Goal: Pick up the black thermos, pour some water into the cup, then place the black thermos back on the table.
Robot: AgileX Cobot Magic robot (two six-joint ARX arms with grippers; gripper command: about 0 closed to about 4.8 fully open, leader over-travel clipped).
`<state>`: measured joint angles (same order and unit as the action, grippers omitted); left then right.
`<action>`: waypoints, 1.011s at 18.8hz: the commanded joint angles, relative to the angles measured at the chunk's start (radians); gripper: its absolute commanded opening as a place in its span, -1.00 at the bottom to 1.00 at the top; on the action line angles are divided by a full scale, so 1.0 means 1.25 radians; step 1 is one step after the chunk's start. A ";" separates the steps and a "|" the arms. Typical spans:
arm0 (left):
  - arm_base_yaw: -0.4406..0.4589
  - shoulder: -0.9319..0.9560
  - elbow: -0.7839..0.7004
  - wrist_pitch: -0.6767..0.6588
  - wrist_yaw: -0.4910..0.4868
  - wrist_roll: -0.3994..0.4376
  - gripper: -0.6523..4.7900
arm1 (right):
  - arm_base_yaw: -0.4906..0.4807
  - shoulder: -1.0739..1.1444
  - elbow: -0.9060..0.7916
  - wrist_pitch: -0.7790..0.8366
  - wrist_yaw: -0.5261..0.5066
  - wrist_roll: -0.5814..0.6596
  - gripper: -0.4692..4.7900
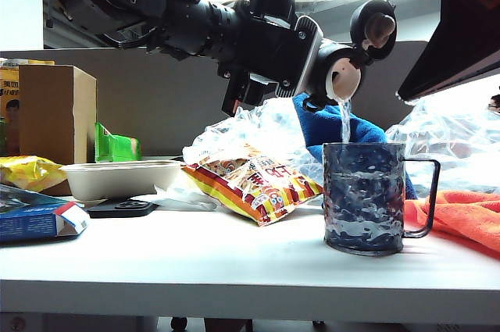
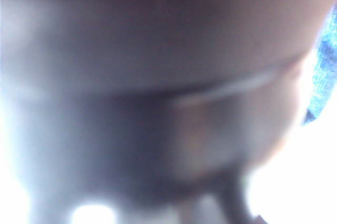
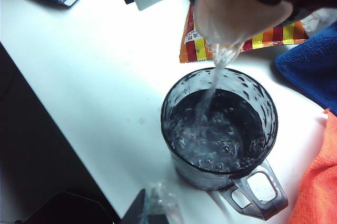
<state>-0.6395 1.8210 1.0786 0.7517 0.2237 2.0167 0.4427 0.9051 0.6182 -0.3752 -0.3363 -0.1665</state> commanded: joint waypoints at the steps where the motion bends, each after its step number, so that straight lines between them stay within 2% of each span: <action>1: -0.002 -0.007 0.009 0.034 0.001 0.009 -0.78 | 0.001 -0.001 0.003 0.011 -0.003 -0.002 -0.83; 11: -0.002 -0.007 0.009 0.026 0.001 0.005 -0.78 | 0.000 -0.002 0.003 0.011 -0.003 -0.002 -0.83; 13: -0.002 -0.007 0.009 0.027 0.002 -0.054 -0.78 | 0.001 -0.002 0.003 0.011 -0.003 -0.002 -0.82; 16: -0.002 -0.007 0.009 0.028 0.000 -0.179 -0.78 | 0.001 -0.002 0.003 0.013 -0.003 -0.002 -0.83; 19: -0.002 -0.006 0.009 0.021 -0.018 -0.368 -0.78 | 0.001 -0.007 0.004 0.016 -0.003 -0.002 -0.83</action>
<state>-0.6426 1.8210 1.0828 0.7422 0.2161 1.6424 0.4427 0.9024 0.6182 -0.3733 -0.3367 -0.1665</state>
